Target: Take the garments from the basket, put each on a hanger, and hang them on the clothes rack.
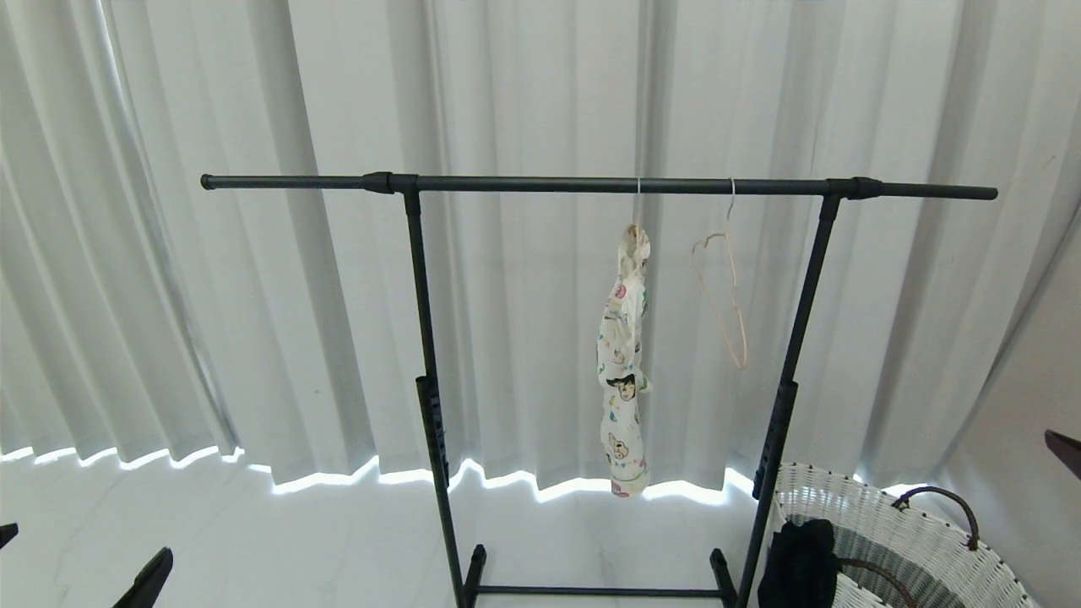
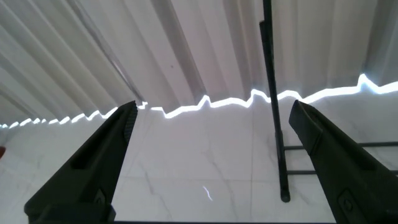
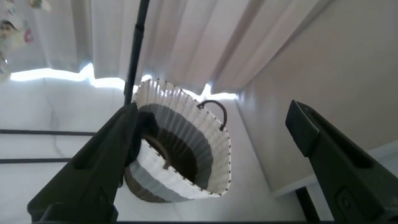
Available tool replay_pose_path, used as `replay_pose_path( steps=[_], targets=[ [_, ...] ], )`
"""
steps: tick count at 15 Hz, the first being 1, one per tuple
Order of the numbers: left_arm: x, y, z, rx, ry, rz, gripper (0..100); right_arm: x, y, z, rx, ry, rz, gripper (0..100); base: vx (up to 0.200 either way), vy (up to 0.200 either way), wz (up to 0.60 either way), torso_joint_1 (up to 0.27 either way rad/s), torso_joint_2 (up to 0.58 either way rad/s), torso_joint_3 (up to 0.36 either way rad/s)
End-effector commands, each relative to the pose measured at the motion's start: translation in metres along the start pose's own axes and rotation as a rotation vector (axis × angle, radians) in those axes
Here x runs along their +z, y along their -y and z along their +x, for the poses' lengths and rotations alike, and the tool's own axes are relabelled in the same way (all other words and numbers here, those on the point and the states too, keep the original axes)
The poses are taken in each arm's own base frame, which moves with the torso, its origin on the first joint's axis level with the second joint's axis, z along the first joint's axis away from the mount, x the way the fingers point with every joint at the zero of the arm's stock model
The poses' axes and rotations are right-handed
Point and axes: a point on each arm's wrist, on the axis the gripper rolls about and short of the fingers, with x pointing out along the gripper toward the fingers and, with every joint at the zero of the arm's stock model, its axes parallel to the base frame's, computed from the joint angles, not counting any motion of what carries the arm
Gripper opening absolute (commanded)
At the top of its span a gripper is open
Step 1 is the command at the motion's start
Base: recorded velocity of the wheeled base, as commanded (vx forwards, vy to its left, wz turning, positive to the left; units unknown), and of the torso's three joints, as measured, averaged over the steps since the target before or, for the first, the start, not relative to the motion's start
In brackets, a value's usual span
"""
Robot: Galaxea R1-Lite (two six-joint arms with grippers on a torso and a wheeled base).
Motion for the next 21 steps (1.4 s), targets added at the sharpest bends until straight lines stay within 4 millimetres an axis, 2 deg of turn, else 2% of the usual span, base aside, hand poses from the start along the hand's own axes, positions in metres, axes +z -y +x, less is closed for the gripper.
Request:
replay_pose_path(
  steps=[1,3,5,15,21],
  targets=[
    [-0.026,0.008,-0.021,0.016,0.036,-0.004,100,-0.007,0.002,-0.006,-0.022,0.002,0.009,100,0.000,0.000,0.00,-0.217,0.51,0.290],
    [-0.043,0.013,-0.034,0.013,0.019,-0.002,100,-0.012,0.003,-0.007,-0.030,-0.008,0.011,100,0.000,0.000,0.00,-0.217,0.50,0.288],
    [-0.050,0.015,-0.041,0.016,0.027,0.000,100,-0.012,0.003,-0.007,-0.030,-0.007,0.011,100,0.000,0.000,0.00,-0.200,0.48,0.283],
    [-0.050,0.015,-0.041,0.019,0.023,-0.013,100,-0.020,0.000,-0.005,-0.025,-0.026,-0.005,100,0.000,0.000,0.00,-0.159,0.45,0.284],
    [-0.050,0.015,-0.039,0.002,0.004,-0.055,100,-0.024,-0.001,-0.003,-0.020,-0.038,-0.028,100,0.000,0.000,0.00,-0.013,0.05,0.032]
  ],
)
